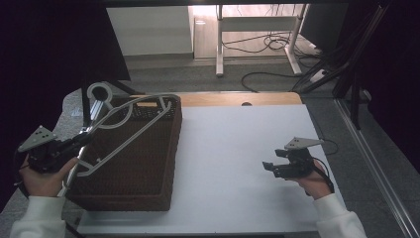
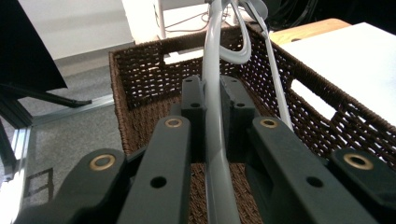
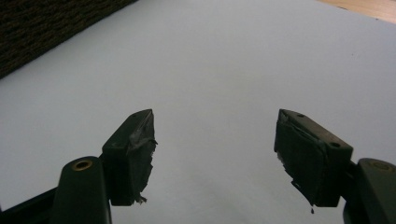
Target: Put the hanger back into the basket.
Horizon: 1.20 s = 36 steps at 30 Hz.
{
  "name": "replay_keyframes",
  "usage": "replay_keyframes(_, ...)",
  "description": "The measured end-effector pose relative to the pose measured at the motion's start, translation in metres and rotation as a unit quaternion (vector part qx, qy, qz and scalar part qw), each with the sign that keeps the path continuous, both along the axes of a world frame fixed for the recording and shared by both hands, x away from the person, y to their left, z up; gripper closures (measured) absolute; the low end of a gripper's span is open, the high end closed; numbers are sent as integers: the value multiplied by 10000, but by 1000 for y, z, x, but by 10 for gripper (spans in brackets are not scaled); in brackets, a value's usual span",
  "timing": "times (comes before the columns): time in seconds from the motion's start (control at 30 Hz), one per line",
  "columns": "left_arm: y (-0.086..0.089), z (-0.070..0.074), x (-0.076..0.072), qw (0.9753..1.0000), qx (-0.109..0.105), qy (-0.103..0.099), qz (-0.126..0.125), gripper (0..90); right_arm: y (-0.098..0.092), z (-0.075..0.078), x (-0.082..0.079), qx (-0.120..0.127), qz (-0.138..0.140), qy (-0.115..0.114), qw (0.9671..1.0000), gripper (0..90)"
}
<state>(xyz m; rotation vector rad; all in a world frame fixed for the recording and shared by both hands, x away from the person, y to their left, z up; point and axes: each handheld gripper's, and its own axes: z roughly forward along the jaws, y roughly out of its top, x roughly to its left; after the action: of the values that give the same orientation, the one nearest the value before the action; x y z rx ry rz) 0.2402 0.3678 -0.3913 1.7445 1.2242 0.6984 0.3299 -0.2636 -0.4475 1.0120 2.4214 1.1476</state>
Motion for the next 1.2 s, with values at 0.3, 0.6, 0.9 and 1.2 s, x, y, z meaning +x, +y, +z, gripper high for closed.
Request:
replay_keyframes(0.3,5,-13,3,9999,-131,34,25,820,-1,-1,0,4,-17,-6,10000,293)
replay_keyframes(0.6,10,-27,8,9988,-411,172,-207,655,-1,-1,1,-12,-25,2,10000,292)
replay_keyframes(0.9,-3,-24,11,9975,-298,432,-465,309,-1,-1,0,-4,-25,-9,10000,291)
replay_keyframes(1.2,-34,-17,14,9952,-137,582,-774,284,-2,1,-1,109,37,-73,9999,289)
